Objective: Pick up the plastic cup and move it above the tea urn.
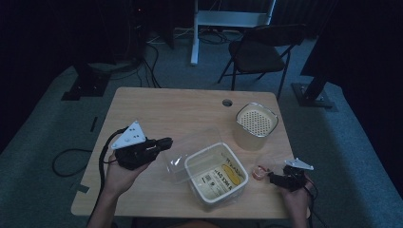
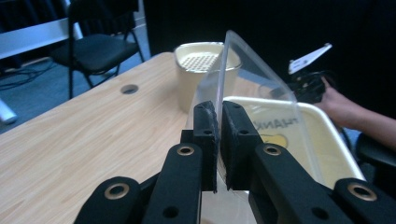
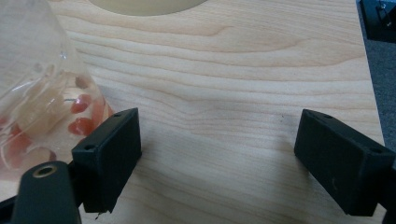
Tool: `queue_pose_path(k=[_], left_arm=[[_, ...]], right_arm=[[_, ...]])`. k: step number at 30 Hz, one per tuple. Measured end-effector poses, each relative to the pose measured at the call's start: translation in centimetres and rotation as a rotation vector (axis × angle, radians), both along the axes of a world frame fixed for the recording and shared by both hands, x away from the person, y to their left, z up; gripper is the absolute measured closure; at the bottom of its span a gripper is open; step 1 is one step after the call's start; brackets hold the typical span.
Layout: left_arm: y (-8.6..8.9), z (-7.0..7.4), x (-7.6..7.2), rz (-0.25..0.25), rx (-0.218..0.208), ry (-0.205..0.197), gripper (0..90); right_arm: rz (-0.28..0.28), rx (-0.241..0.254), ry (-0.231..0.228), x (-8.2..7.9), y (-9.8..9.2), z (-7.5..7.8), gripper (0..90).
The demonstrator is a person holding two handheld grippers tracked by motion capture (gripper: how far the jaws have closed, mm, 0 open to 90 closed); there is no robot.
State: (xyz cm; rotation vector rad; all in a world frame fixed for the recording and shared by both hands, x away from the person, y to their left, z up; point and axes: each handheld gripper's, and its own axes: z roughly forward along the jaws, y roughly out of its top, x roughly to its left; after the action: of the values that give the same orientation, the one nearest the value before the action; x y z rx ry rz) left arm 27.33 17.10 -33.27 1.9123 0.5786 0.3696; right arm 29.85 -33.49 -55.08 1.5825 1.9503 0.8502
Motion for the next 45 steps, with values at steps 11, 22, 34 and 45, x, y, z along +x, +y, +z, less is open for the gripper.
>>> queue_pose_path(k=[11, 22, 34, 45], left_arm=[[-1.0, -0.2, 0.4, -0.038, -0.049, 0.009, 60.8], [-1.4, -1.1, 0.8, -0.031, -0.030, 0.026, 57.6], [-0.7, -3.2, 1.7, 0.039, -0.014, 0.053, 54.8], [0.5, -4.9, 2.8, 0.121, 0.008, 0.076, 55.0]], right_arm=[[0.000, 0.000, 0.000, 0.0, 0.0, 0.0, 14.6], [0.000, 0.000, 0.000, 0.0, 0.0, 0.0, 14.6], [0.014, -0.003, 0.001, 0.1, 0.0, 0.0, 14.6], [0.045, 0.002, -0.012, -0.1, 0.0, 0.1, 21.6]])
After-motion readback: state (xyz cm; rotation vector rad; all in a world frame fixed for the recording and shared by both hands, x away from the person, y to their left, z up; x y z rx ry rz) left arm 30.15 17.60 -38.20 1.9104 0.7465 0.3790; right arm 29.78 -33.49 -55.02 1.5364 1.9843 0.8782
